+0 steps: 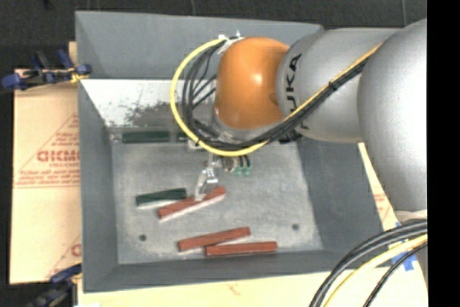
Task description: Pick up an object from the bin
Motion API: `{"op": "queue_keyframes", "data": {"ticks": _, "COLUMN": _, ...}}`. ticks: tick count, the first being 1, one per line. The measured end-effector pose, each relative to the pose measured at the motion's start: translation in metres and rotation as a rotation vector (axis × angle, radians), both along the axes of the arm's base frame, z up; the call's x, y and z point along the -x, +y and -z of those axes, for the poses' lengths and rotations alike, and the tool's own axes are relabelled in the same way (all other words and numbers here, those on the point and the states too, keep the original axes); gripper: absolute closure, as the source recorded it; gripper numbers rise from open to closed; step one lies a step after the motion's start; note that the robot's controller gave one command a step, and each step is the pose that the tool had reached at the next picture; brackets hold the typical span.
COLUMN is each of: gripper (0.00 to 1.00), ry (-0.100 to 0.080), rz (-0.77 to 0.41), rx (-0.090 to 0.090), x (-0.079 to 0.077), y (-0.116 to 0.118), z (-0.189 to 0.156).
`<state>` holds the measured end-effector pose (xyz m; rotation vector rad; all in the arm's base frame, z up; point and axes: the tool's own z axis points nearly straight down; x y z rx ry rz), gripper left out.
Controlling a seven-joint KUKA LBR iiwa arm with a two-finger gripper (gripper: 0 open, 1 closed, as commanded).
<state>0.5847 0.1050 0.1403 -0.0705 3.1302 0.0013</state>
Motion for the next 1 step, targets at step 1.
{"op": "queue_keyframes", "data": {"ticks": 1, "gripper": 1.00, "ry": 0.019, "rz": -0.081, "rx": 0.000, "x": -0.0002, "y": 0.0061, "z": 0.0611}}
